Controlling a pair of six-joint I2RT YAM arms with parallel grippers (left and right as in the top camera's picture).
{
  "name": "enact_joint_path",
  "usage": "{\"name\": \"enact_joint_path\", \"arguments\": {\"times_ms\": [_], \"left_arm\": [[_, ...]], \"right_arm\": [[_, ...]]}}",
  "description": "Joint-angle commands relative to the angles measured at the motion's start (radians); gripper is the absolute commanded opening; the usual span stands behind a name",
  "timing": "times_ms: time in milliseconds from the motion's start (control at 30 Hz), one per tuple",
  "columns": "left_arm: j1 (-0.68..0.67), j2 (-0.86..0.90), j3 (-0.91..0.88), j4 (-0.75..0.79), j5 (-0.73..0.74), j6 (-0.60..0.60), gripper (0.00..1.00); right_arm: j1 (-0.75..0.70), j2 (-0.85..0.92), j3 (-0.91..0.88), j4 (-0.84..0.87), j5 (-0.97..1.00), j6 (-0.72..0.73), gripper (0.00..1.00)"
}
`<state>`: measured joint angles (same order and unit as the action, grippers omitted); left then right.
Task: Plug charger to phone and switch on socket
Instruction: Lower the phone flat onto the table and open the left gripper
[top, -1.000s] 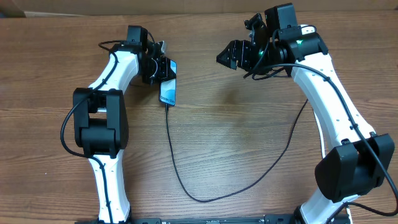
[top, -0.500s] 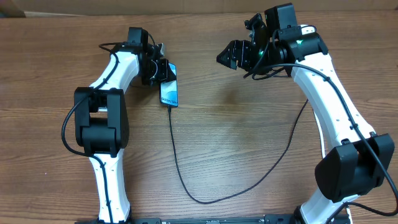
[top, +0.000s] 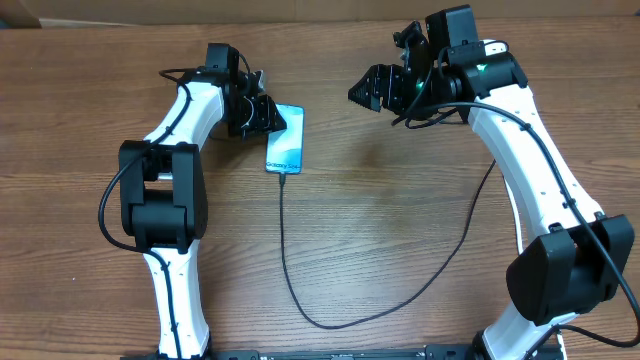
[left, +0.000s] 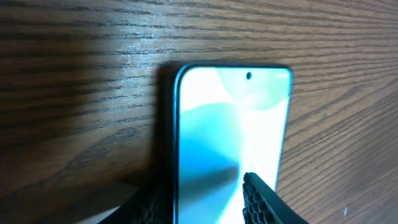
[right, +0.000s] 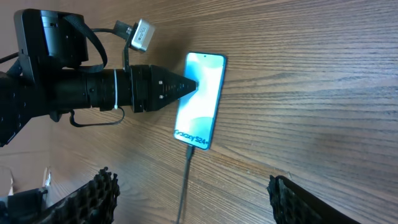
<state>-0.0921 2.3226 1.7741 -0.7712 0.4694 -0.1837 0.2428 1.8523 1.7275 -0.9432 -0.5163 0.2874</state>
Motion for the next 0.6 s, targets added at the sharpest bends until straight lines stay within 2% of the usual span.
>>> {"name": "enact_joint_path", "arguments": {"times_ms": [0,367,567], "left_arm": [[0.005,0.013,-0.006,-0.026,-0.093,0.001,0.37],[0.016,0.011,0.007,-0.049,-0.132,0.003,0.34],[0.026,0.003,0.151,-0.173,-0.211,0.004,0.29]], "right_arm": [[0.006,-0.023,-0.008,0.001,0.008,-0.005,0.78],[0.006,-0.023,-0.008,0.001,0.008,-0.008,0.78],[0.005,-0.023,-0.008,0.003,0.008,-0.008,0.77]]}}
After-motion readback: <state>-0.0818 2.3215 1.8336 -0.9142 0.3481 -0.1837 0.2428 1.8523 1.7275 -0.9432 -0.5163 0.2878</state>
